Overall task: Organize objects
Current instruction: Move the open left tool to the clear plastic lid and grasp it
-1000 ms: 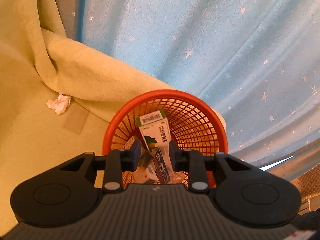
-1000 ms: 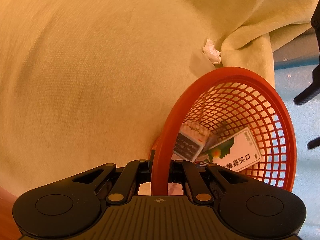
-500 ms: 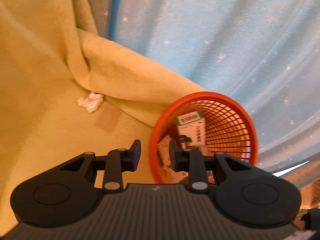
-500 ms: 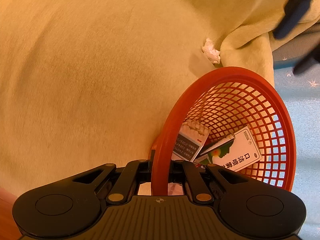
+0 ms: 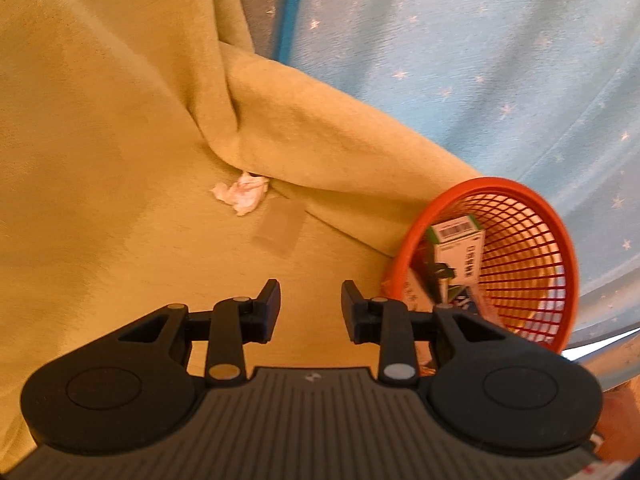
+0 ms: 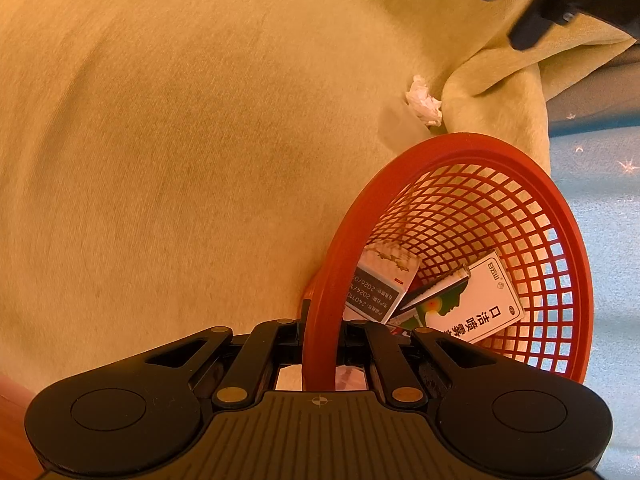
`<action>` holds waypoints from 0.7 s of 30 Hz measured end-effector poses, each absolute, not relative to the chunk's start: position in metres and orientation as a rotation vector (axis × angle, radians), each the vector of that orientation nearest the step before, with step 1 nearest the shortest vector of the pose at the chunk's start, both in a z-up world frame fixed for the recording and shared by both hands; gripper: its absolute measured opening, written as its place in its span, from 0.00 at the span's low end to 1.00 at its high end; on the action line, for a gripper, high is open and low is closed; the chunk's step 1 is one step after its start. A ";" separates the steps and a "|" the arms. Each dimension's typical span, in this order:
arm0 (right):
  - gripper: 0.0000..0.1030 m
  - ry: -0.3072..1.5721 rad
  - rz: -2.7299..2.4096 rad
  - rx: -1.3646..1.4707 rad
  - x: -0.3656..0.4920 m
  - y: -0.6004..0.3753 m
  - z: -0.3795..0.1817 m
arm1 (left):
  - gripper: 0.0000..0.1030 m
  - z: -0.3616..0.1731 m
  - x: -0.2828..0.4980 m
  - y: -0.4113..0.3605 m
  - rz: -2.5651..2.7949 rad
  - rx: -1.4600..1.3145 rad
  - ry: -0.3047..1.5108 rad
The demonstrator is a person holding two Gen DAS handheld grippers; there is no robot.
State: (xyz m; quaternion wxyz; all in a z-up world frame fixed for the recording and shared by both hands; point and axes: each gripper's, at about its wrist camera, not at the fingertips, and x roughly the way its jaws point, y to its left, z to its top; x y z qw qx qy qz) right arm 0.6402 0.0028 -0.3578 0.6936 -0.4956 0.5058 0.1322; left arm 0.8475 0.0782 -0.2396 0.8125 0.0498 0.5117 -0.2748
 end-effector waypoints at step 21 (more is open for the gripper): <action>0.01 1.147 0.280 -1.078 0.641 0.002 -0.355 | 0.62 -0.308 0.904 0.076 -0.596 0.248 1.030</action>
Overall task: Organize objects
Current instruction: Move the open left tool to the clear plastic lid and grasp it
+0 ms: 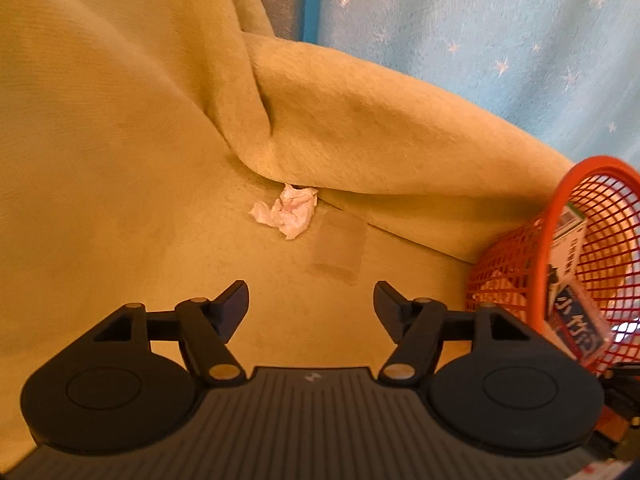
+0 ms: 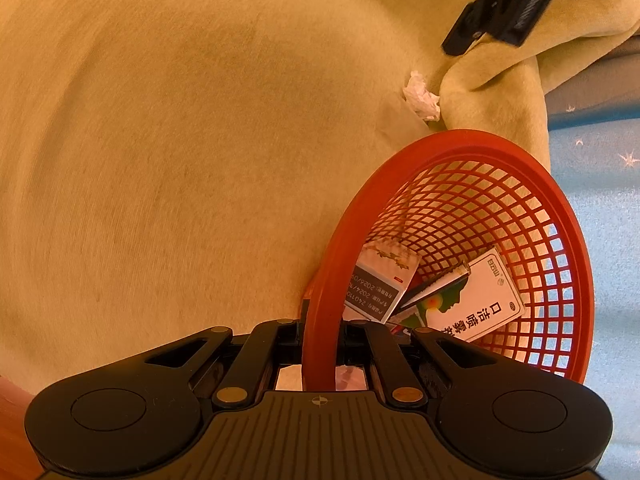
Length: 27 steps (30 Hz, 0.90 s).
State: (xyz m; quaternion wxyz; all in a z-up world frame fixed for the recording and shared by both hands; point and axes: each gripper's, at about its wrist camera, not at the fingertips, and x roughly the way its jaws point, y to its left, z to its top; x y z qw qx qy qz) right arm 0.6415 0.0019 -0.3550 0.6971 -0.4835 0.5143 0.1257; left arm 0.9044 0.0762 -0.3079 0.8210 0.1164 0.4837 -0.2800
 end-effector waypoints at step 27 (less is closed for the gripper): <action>0.01 1.139 0.272 -1.013 0.640 -0.007 -0.353 | 0.63 -0.416 0.948 0.005 -0.730 0.436 1.033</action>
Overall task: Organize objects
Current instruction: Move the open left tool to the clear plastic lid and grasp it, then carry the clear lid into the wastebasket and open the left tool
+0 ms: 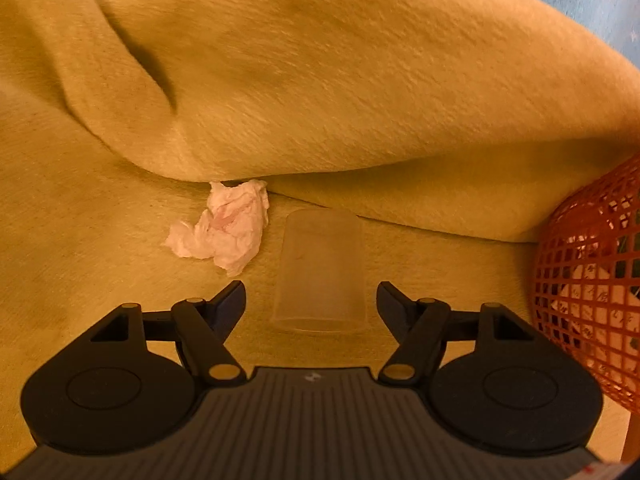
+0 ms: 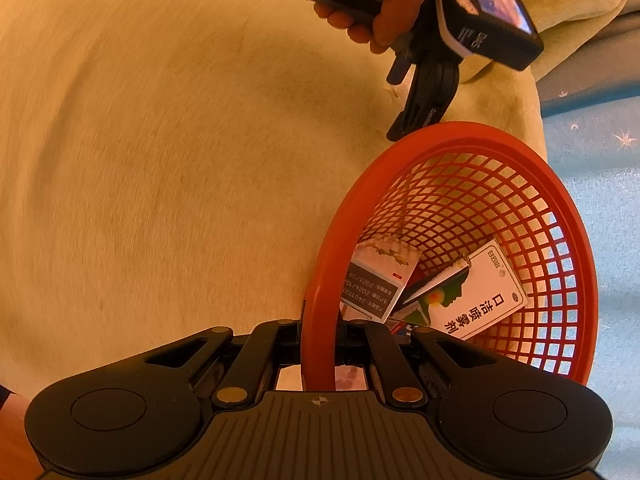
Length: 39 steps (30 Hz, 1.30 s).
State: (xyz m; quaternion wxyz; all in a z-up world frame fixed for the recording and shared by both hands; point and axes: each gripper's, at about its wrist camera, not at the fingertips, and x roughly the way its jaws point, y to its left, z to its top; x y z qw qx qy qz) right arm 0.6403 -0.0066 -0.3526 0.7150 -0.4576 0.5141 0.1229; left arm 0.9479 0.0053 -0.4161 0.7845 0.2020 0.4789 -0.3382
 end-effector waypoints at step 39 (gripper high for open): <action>0.01 1.154 0.278 -1.069 0.646 0.000 -0.358 | 0.46 -0.294 0.867 0.083 -0.669 0.330 1.044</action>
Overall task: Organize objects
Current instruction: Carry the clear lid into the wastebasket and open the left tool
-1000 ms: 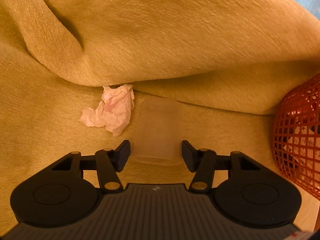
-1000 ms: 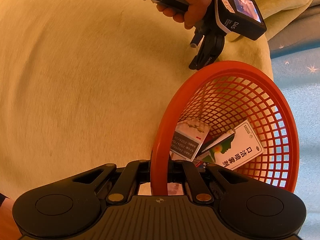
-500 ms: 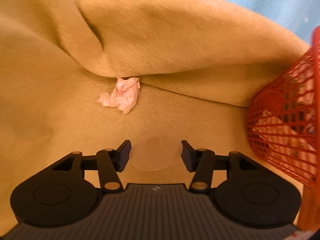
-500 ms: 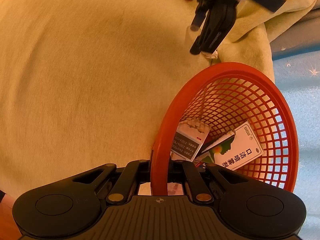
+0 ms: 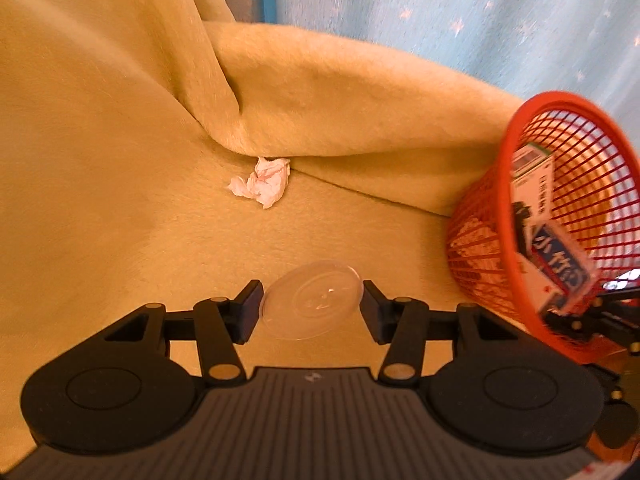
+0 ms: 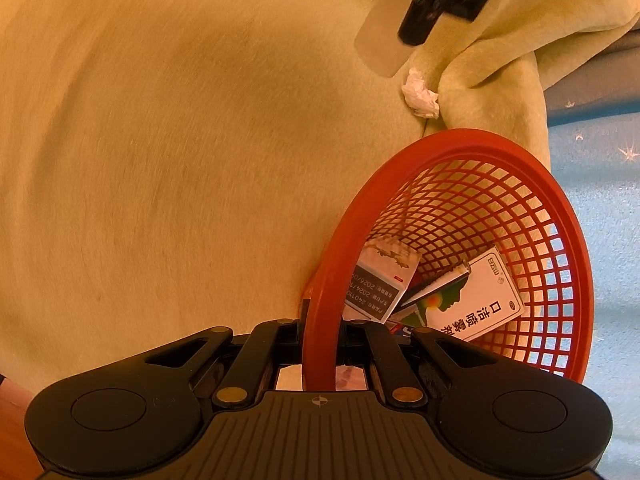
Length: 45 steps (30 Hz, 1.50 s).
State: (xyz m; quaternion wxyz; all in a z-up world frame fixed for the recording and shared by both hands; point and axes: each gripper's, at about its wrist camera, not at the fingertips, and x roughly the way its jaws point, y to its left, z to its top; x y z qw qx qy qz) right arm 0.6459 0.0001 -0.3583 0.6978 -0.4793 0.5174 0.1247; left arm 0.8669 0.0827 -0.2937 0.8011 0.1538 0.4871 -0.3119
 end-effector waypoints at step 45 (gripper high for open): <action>0.01 1.167 0.259 -1.084 0.649 0.008 -0.361 | 0.57 -0.216 0.807 -0.006 -0.963 0.136 0.989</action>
